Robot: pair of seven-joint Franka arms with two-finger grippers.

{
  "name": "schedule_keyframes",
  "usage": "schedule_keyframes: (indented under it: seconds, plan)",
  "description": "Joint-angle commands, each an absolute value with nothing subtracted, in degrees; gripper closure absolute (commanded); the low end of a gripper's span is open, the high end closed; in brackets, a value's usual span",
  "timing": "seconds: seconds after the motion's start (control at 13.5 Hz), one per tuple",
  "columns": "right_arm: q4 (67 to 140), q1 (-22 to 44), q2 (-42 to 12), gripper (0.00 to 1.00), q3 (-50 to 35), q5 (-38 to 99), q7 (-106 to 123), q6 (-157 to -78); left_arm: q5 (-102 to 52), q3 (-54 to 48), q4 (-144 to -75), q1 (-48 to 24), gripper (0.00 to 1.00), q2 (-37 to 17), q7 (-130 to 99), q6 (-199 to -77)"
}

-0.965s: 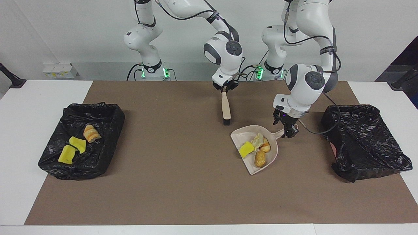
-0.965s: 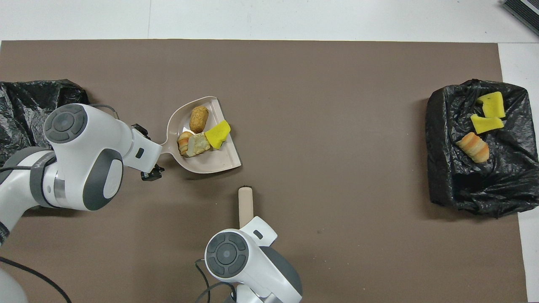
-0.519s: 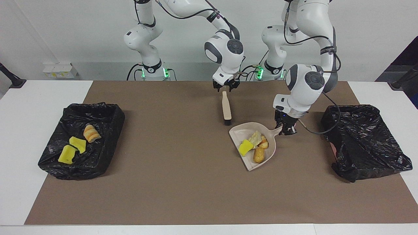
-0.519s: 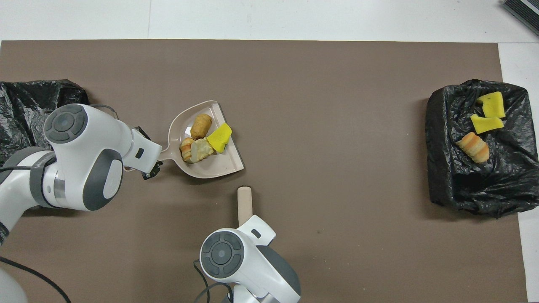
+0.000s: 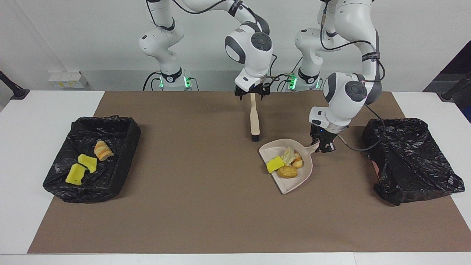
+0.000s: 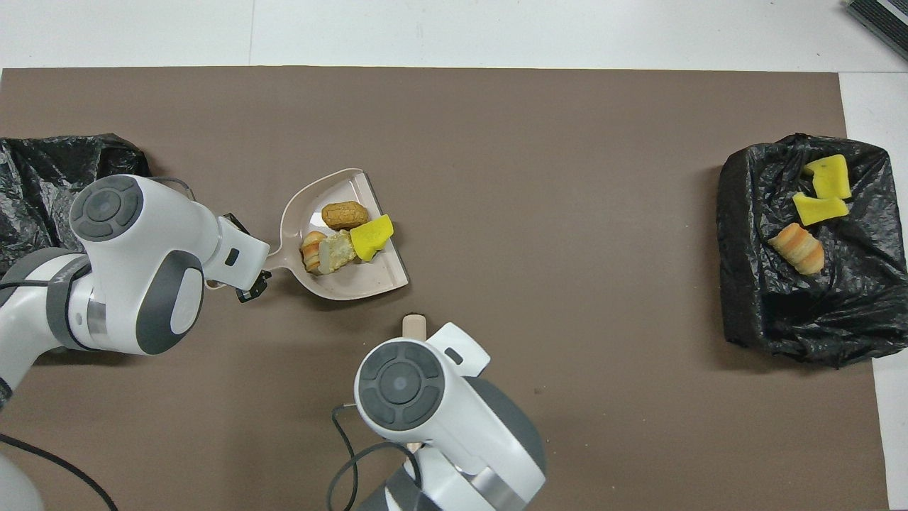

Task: Sweep and dump trash in bin
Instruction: 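Lay the brush on the table with the right gripper and withdraw, then carry the dustpan to the bin with the left gripper and tip it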

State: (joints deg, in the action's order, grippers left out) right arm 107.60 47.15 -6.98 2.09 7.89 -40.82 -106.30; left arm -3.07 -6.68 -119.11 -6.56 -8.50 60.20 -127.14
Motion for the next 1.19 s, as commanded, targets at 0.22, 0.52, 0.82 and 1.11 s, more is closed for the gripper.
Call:
schedule_keyframes:
  seconds: [0.22, 0.52, 0.82, 1.11]
  plan:
    - [103.8, 38.7, -1.5, 0.0, 2.4, 6.4, -28.1, -95.7, -2.3, -6.5, -117.1, -2.2, 1.0, -7.1, 62.7, -126.4]
    - [100.3, 29.6, 1.2, 0.0, 2.7, 6.1, -16.0, -90.8, -2.9, -6.2, -111.1, -0.3, 1.0, -6.8, 62.7, -121.0]
    - [100.2, 19.1, 3.3, 0.0, 2.8, 3.4, 0.0, -90.2, -6.2, -6.2, -104.6, 5.3, 1.0, -6.5, 65.2, -114.2]
    - [97.1, 12.8, 2.9, 0.0, 5.9, 0.1, 9.3, -89.5, -6.0, -6.0, -98.4, 13.9, 1.0, -7.6, 67.5, -107.2]
